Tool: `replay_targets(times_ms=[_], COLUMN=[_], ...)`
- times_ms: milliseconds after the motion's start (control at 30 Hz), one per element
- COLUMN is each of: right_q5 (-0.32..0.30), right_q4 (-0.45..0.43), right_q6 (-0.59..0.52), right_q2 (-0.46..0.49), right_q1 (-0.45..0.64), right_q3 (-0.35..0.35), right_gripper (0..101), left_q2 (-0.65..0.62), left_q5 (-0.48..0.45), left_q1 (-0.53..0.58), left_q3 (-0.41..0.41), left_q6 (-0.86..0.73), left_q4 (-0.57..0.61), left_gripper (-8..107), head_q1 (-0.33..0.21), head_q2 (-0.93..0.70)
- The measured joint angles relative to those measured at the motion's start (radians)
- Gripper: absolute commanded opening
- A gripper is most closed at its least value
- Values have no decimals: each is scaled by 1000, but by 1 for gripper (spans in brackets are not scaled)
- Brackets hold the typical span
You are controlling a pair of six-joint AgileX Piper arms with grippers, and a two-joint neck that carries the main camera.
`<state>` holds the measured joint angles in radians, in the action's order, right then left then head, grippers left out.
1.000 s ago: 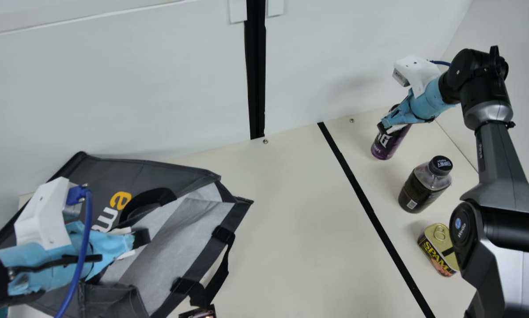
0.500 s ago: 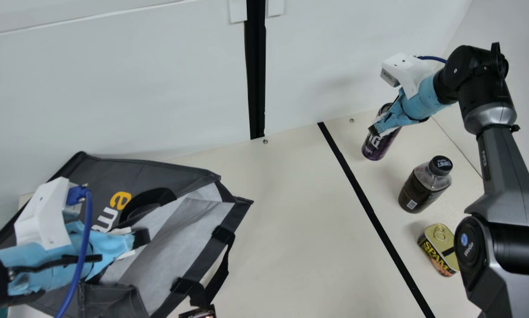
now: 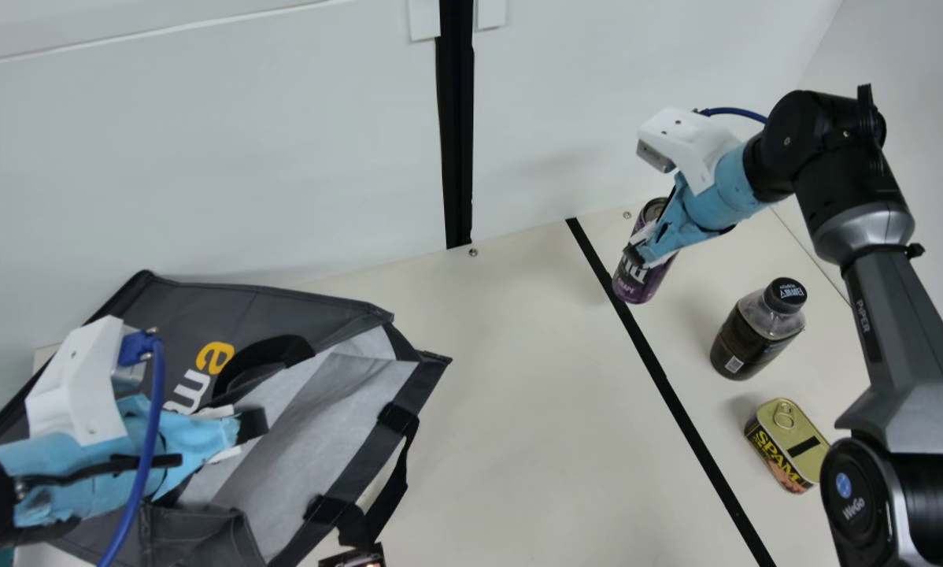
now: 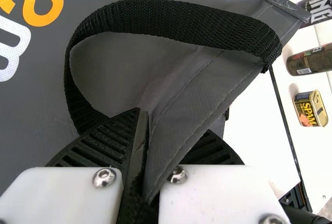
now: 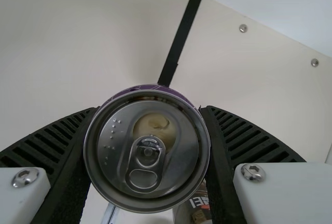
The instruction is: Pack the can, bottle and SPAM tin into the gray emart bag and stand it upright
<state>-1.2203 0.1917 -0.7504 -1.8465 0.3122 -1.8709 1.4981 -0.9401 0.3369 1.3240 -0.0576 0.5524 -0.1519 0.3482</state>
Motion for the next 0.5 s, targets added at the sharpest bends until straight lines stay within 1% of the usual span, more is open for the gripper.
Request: replay_targets(times_ms=[233,500], right_q5=[0,0], right_q4=[12,39], right_q6=[-41,-92], right_q2=[53,123], right_q1=[-32,-58], right_q3=[65,157], right_gripper=[0,0], left_q2=[0,0], left_q5=[0,0], left_q1=[0,0], left_q3=[0,0], left_q6=[0,0], left_q4=[0,0], left_gripper=[-8,-8], head_q1=[0,0], head_q2=[-2,0])
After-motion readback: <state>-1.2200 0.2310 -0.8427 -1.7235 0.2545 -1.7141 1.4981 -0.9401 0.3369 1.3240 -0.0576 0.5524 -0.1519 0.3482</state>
